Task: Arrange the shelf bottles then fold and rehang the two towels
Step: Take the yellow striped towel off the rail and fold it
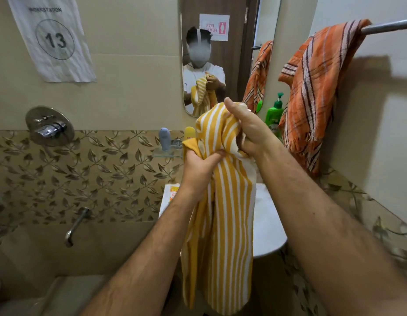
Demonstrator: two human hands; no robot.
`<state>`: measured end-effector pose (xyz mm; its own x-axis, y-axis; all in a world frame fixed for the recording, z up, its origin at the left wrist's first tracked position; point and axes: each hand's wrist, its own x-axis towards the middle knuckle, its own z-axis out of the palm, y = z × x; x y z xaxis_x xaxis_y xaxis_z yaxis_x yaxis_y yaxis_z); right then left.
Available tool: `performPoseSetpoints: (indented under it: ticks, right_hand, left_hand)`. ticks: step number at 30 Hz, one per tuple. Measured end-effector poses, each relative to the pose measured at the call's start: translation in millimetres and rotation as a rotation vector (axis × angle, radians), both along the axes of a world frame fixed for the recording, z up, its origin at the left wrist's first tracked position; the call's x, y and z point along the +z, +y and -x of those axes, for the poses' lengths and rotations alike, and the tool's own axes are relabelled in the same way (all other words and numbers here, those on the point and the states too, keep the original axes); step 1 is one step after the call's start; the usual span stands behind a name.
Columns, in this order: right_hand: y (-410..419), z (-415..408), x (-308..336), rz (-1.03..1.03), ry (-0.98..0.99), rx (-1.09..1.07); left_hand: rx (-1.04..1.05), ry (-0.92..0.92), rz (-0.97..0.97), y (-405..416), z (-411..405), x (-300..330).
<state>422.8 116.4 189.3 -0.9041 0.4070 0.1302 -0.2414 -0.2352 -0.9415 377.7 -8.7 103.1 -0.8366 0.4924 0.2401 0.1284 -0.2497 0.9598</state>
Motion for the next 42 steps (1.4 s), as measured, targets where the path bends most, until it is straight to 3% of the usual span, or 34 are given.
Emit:
performPoseSetpoints:
  ticks: [8, 18, 20, 23, 28, 30, 33, 35, 38, 42]
  right_hand:
    - [61, -21, -88, -0.203, -0.151, 0.324]
    - [73, -33, -97, -0.473, -0.208, 0.001]
    - [73, -35, -95, -0.404, -0.168, 0.038]
    - [69, -36, -95, -0.138, -0.067, 0.146]
    - [87, -35, -108, 0.292, 0.055, -0.081]
    - [93, -38, -121, 0.369, 0.004, -0.115]
    - [85, -46, -140, 0.402, -0.156, -0.014]
    - [77, -53, -145, 0.312, -0.194, 0.066]
    - [83, -58, -155, 0.190, -0.091, 0.015]
    - [80, -69, -161, 0.216, 0.125, -0.048]
  left_hand:
    - [0.067, -0.032, -0.093, 28, 15, 15]
    - [0.146, 0.016, 0.013, 32, 28, 16]
    - [0.152, 0.035, 0.029, 28, 30, 18]
    - [0.205, 0.021, 0.055, 22, 34, 24]
    - [0.390, 0.107, 0.100, -6, 62, 46]
    - [0.389, 0.153, 0.135, -12, 67, 54]
    - [0.346, 0.177, 0.174, -12, 64, 61]
    - [0.301, 0.174, 0.208, -13, 61, 63]
    - [0.296, 0.175, 0.275, -24, 64, 67]
    - [0.361, 0.200, 0.317, -42, 74, 66]
